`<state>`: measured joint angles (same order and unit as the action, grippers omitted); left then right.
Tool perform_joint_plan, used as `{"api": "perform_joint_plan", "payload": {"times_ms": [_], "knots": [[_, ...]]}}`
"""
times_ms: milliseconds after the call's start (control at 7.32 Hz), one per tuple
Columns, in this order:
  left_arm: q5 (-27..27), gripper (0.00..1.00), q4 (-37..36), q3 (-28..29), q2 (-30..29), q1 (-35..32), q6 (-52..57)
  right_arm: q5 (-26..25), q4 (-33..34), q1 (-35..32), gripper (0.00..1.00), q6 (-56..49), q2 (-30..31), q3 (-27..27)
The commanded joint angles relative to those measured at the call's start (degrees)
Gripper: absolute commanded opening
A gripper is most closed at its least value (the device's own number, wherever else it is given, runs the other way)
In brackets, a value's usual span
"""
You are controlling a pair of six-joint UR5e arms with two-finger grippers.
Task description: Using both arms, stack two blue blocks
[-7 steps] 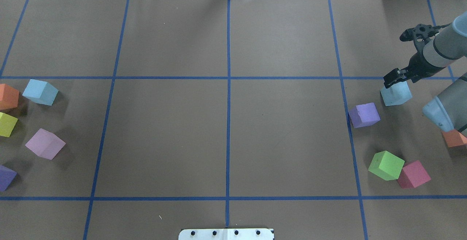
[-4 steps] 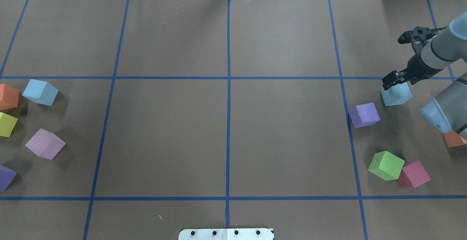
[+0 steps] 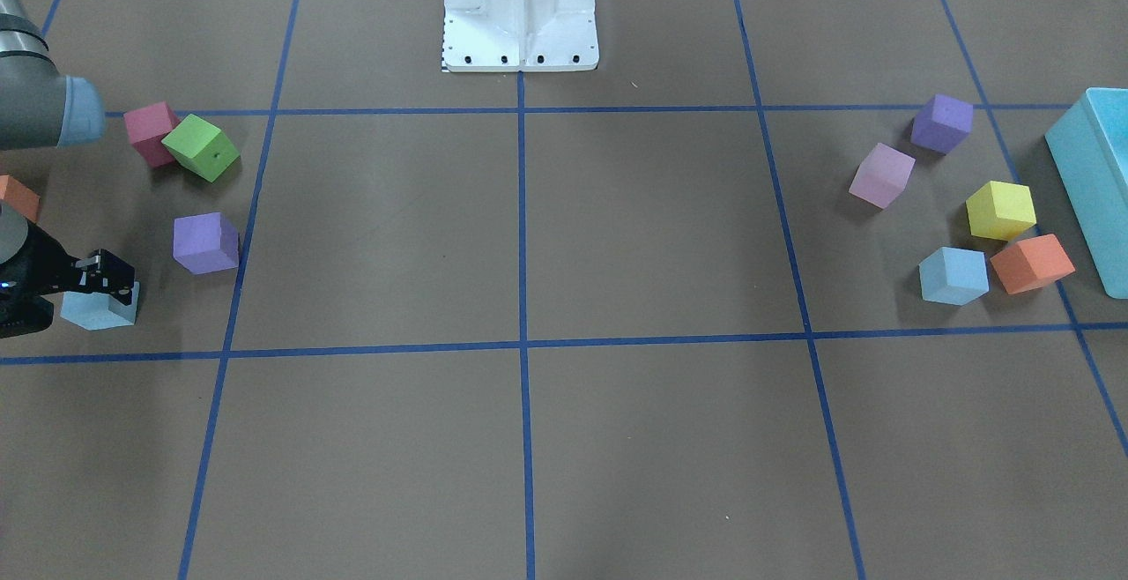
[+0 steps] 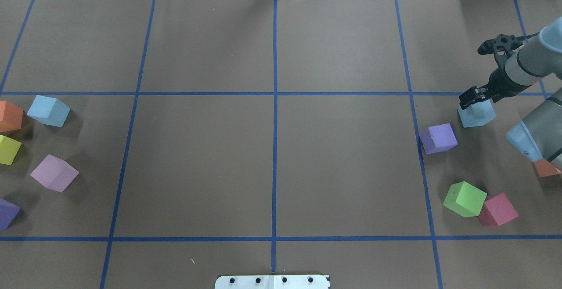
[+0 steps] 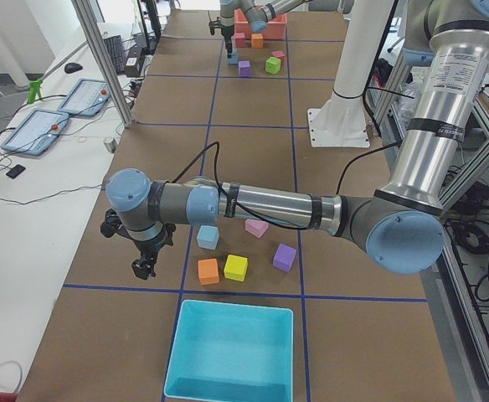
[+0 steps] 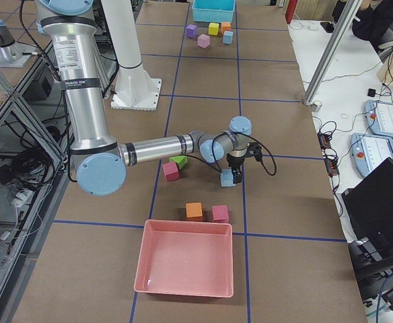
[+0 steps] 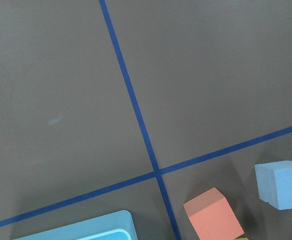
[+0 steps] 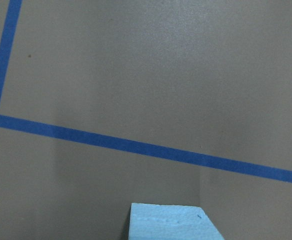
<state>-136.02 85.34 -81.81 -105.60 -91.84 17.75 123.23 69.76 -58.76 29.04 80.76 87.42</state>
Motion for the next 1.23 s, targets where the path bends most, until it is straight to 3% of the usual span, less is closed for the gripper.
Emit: {"api": "perform_joint_plan", "payload": {"times_ms": [0,410,547,820,1093], "knots": [[-0.03,0.98,0.0,-0.02,0.04,0.0,0.0,-0.01,-1.2,0.4,1.0,0.14,0.1,-1.37],[-0.03,0.98,0.0,-0.02,0.04,0.0,0.0,0.17,-1.29,1.18,1.0,1.11,0.02,-1.46],[0.06,0.98,0.0,-0.02,0.04,0.0,0.0,0.17,-1.29,1.45,0.96,1.2,-0.07,-1.46],[-0.03,0.98,0.0,-0.02,0.04,0.0,0.0,0.16,-1.38,1.98,0.71,1.2,-0.25,-1.46],[0.06,0.98,0.0,0.07,0.04,0.0,0.0,0.08,-1.38,2.24,0.63,1.11,-0.42,-1.55]]}}
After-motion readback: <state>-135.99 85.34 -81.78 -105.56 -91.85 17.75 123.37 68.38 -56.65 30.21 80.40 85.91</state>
